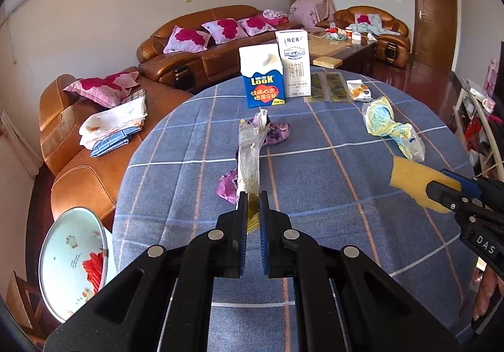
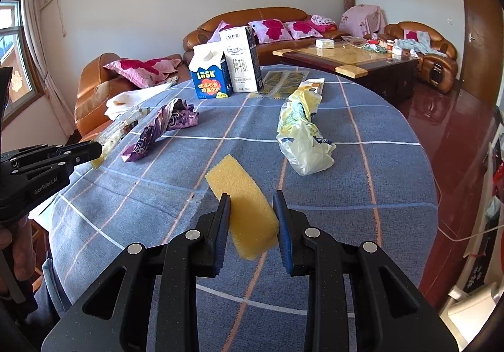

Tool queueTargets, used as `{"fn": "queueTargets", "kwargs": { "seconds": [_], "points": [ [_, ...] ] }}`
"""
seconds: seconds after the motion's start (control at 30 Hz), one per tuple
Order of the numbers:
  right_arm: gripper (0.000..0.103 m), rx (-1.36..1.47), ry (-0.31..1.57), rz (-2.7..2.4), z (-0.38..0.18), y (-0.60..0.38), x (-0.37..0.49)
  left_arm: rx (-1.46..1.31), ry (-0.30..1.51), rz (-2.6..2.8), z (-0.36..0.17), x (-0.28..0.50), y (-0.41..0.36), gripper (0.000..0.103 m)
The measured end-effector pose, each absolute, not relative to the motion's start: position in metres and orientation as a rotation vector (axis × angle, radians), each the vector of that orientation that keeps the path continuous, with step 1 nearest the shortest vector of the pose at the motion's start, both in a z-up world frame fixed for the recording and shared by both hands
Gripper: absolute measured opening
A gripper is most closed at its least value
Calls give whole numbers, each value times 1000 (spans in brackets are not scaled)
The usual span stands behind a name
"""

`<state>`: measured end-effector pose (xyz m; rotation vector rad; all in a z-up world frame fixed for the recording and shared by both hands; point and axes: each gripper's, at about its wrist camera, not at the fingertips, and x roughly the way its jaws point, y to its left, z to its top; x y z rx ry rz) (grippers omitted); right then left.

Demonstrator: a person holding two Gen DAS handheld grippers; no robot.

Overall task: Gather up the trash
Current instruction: 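Carry the clear wrapper and yellow sponge over the bucket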

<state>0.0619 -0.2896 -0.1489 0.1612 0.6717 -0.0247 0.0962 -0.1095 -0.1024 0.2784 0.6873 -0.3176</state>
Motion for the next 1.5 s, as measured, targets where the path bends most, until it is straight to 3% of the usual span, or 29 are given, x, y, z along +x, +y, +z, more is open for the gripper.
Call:
{"fn": "queueTargets", "kwargs": {
  "seconds": [1.5],
  "points": [
    [28,4,521,321,-101,-109,190,124,585,131,-72,109,65,7]
  ]
}}
